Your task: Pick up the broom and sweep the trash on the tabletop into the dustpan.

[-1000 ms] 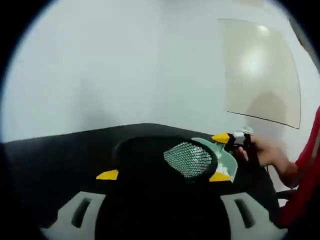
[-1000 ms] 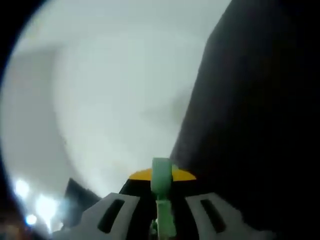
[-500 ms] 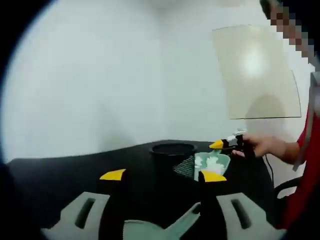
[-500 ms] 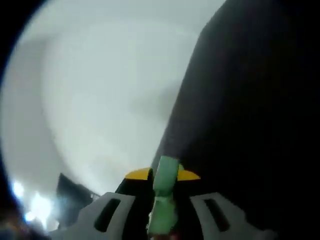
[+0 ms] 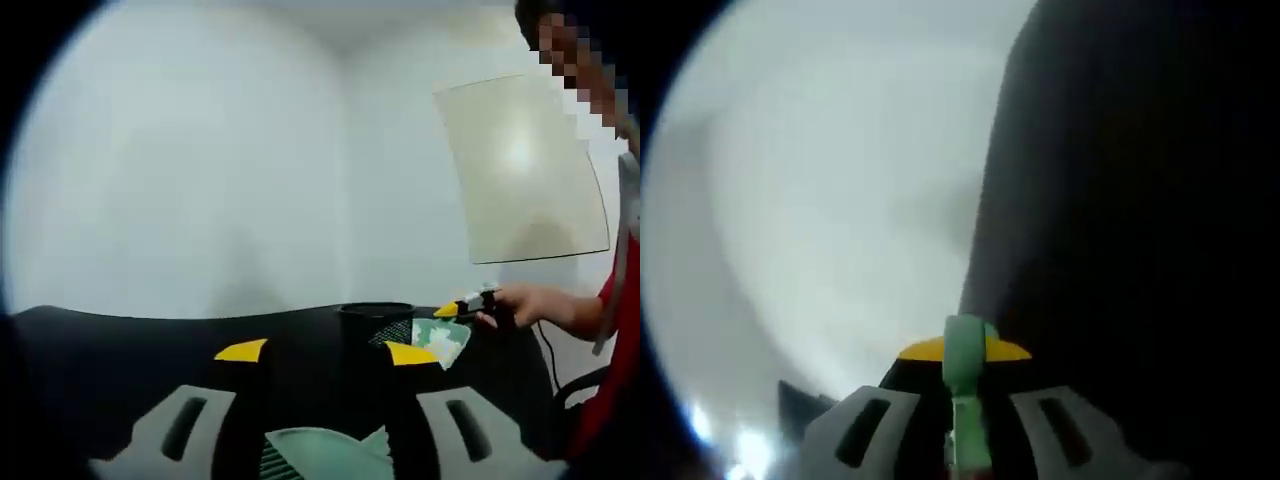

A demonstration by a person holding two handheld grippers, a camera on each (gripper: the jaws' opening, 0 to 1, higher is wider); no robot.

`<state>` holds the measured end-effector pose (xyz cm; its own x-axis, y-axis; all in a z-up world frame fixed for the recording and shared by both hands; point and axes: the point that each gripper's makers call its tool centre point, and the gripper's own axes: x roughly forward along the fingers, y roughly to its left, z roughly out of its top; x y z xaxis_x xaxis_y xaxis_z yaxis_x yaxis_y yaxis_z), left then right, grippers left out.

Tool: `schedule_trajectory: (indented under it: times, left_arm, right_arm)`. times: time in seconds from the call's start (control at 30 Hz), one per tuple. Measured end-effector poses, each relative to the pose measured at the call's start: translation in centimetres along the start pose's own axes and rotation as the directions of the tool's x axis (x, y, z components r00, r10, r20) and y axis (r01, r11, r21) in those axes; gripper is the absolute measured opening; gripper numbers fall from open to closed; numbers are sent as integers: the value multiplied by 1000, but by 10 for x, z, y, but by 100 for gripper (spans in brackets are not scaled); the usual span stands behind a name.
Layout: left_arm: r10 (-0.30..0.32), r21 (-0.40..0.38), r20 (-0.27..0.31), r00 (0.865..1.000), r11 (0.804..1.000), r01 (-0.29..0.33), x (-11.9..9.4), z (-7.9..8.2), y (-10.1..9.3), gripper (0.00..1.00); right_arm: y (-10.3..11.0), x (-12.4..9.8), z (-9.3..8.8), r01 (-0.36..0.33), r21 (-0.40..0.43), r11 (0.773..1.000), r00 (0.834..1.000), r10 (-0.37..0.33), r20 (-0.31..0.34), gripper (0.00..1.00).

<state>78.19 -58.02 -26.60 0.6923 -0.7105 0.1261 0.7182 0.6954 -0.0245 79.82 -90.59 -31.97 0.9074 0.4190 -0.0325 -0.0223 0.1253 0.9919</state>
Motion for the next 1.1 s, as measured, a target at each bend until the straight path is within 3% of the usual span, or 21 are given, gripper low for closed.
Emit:
schedule_trajectory:
  times: [0.13,0.3,0.6,0.67,0.8,0.83,0.9,1.1]
  left_arm:
    - [12,-37,13,1000,999,-11,0,1,6,39]
    - [24,-56,34,999,998,-22,-2,3,11,38]
    - [15,-92,39,999,996,-12,-5,2,13,35]
    - [12,-92,41,999,996,-8,-5,2,12,34]
    - [10,-93,46,999,996,-6,-6,2,12,34]
    - [9,-94,46,999,996,-5,-6,2,12,33]
    - [8,-94,47,999,996,-3,-6,2,12,33]
    - [6,-101,49,999,995,-1,-7,2,13,31]
  right_arm:
    - [19,-2,10,-4,-31,1000,1000,5,20,12]
    - [66,-2,25,-64,-87,994,996,70,60,12]
    - [105,15,24,-170,-90,981,981,177,81,12]
    - [110,21,20,-213,-76,974,972,219,85,12]
    - [115,33,10,-253,-139,957,961,265,76,12]
    - [115,50,19,-269,-161,950,955,285,85,12]
    - [118,59,26,-280,-210,937,949,304,88,12]
    - [134,57,18,-323,-307,895,928,364,84,11]
